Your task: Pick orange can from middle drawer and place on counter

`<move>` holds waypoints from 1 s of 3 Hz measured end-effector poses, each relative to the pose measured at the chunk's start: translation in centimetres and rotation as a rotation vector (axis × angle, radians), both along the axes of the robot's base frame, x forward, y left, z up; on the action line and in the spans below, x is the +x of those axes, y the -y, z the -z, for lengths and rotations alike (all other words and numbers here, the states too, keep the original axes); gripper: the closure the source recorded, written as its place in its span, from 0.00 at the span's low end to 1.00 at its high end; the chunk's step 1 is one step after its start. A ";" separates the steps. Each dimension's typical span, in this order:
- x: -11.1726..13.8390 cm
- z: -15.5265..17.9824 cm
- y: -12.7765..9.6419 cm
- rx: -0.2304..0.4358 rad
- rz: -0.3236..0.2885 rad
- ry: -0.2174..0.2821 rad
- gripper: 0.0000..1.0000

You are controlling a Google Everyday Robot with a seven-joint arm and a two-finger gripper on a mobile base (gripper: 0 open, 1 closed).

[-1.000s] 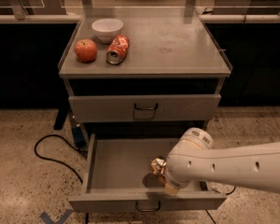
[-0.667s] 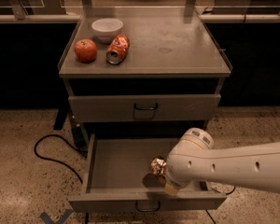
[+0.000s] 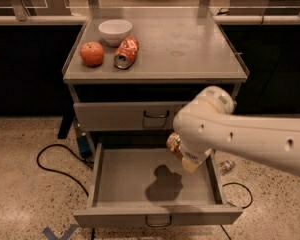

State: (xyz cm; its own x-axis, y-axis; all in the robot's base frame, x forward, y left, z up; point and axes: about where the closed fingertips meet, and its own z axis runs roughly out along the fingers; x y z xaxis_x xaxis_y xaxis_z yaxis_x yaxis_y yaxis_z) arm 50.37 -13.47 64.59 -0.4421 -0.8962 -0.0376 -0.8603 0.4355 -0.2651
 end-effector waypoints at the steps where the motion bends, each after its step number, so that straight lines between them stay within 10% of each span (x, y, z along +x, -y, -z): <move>1: 4.1 -10.6 0.6 -0.069 0.054 0.116 1.00; 3: 3.7 -12.0 1.4 -0.097 0.084 0.094 1.00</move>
Offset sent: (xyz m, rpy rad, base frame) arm 0.0356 -0.0045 0.0890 -0.0552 -0.1008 -0.0433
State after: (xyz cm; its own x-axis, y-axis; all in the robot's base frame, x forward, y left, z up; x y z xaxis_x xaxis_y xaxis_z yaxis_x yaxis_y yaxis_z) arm 54.04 -14.86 76.62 -0.5140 -0.8578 0.0023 -0.7914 0.4731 -0.3870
